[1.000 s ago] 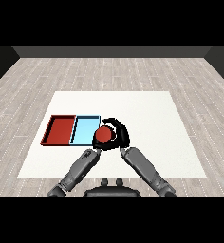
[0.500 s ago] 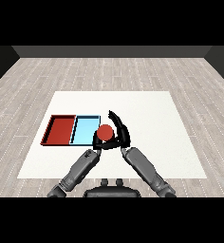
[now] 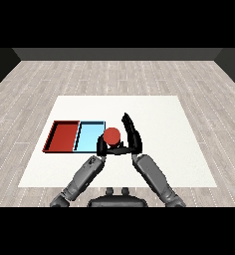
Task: Pick the red can and put it in the red box
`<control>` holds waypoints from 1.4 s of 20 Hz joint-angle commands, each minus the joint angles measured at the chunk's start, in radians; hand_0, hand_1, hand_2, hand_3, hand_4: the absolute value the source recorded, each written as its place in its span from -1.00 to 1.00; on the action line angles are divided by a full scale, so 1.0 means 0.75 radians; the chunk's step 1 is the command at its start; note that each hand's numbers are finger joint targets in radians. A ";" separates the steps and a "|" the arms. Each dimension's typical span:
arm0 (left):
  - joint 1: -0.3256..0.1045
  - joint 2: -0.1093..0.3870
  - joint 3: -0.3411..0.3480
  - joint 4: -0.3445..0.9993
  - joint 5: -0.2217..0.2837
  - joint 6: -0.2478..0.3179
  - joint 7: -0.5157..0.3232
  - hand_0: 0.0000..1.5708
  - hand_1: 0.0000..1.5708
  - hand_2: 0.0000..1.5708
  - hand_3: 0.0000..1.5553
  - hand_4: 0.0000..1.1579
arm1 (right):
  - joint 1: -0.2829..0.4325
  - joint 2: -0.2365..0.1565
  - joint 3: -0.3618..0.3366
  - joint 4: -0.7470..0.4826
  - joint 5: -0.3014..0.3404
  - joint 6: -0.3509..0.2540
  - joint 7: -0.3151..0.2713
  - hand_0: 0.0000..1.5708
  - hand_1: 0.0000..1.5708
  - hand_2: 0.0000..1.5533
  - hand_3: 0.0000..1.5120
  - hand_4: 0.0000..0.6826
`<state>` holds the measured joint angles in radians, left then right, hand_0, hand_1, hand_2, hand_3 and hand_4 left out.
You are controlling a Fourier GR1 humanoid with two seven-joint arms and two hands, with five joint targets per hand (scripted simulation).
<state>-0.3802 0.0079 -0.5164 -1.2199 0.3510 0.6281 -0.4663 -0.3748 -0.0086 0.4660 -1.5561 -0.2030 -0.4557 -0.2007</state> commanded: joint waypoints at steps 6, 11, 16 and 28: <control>-0.044 0.047 0.159 0.009 -0.051 -0.108 0.080 1.00 1.00 0.99 0.89 0.95 | 0.272 -0.114 -0.105 -0.286 -0.031 0.160 -0.053 -1.00 -1.00 -1.00 -1.00 -1.00; 0.016 0.105 0.240 -0.033 -0.081 -0.089 0.004 1.00 1.00 1.00 0.91 0.97 | 0.457 -0.197 -0.175 -0.486 -0.090 0.208 -0.034 -1.00 -1.00 -1.00 -1.00 -1.00; 0.004 0.354 0.373 -0.179 -0.071 -0.110 0.238 1.00 1.00 1.00 0.90 0.96 | 0.528 -0.281 -0.313 -0.500 -0.177 0.296 -0.027 -1.00 -1.00 -1.00 -1.00 -1.00; -0.024 0.685 0.502 0.272 -0.212 -0.183 0.438 1.00 1.00 0.98 0.92 0.92 | 0.589 -0.257 -0.404 -0.315 -0.219 0.348 -0.088 -1.00 -1.00 -1.00 -1.00 -1.00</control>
<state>-0.3893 0.4560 -0.1763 -1.1480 0.2026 0.5250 -0.1822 0.0710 -0.2192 0.1692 -1.8454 -0.3669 -0.1985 -0.2496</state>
